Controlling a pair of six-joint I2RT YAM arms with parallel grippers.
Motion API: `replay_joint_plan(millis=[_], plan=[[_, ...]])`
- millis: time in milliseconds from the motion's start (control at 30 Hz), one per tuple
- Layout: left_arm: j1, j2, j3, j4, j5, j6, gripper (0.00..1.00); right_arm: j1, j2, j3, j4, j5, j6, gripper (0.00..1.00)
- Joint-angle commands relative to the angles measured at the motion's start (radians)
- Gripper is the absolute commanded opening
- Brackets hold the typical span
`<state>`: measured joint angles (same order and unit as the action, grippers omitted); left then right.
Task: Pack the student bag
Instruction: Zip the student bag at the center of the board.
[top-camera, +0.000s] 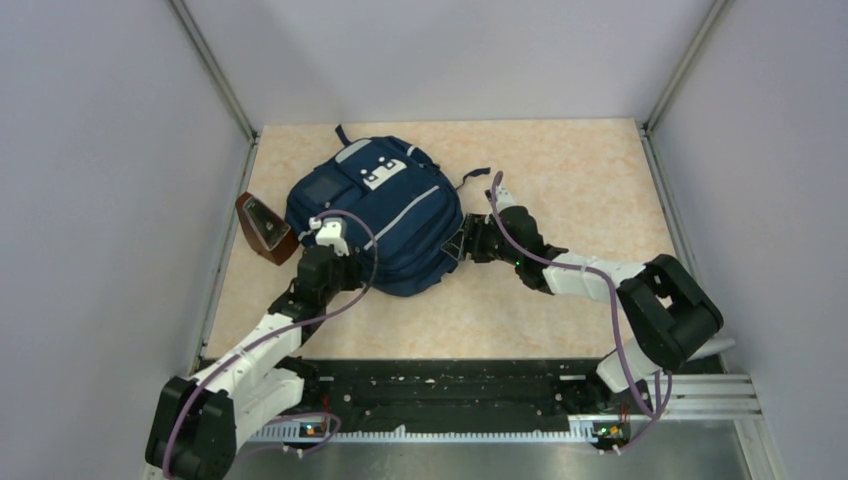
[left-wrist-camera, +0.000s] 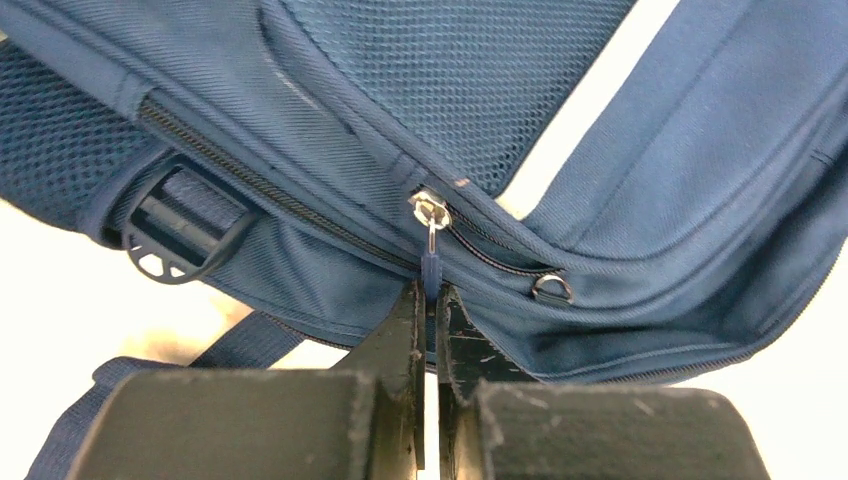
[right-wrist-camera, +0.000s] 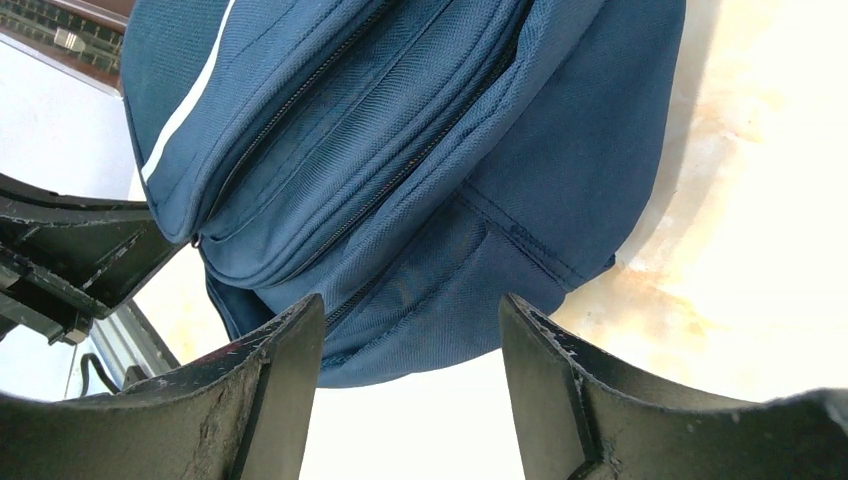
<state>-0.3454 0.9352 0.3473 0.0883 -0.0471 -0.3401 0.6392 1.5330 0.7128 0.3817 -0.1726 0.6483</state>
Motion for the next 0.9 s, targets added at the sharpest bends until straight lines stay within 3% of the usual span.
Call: replay_joint_plan(millis=[0, 167, 433, 667, 867], plan=[[-0.003, -0.038, 0.039, 0.026, 0.168, 0.054, 0.0, 0.007, 0.007, 0.008, 0.056, -0.013, -0.001, 0.63], [-0.003, -0.065, -0.002, 0.083, 0.31, 0.075, 0.0, 0.007, 0.008, 0.005, 0.064, -0.016, 0.004, 0.63], [-0.012, -0.052, -0.005, 0.097, 0.37, 0.067, 0.0, 0.008, 0.002, 0.0, 0.074, -0.027, 0.012, 0.62], [-0.058, -0.058, -0.001, 0.061, 0.358, 0.049, 0.0, 0.013, -0.037, -0.028, 0.08, 0.002, 0.001, 0.61], [-0.073, -0.087, 0.007, -0.018, 0.316, -0.004, 0.0, 0.096, -0.117, -0.053, 0.069, 0.139, -0.048, 0.61]])
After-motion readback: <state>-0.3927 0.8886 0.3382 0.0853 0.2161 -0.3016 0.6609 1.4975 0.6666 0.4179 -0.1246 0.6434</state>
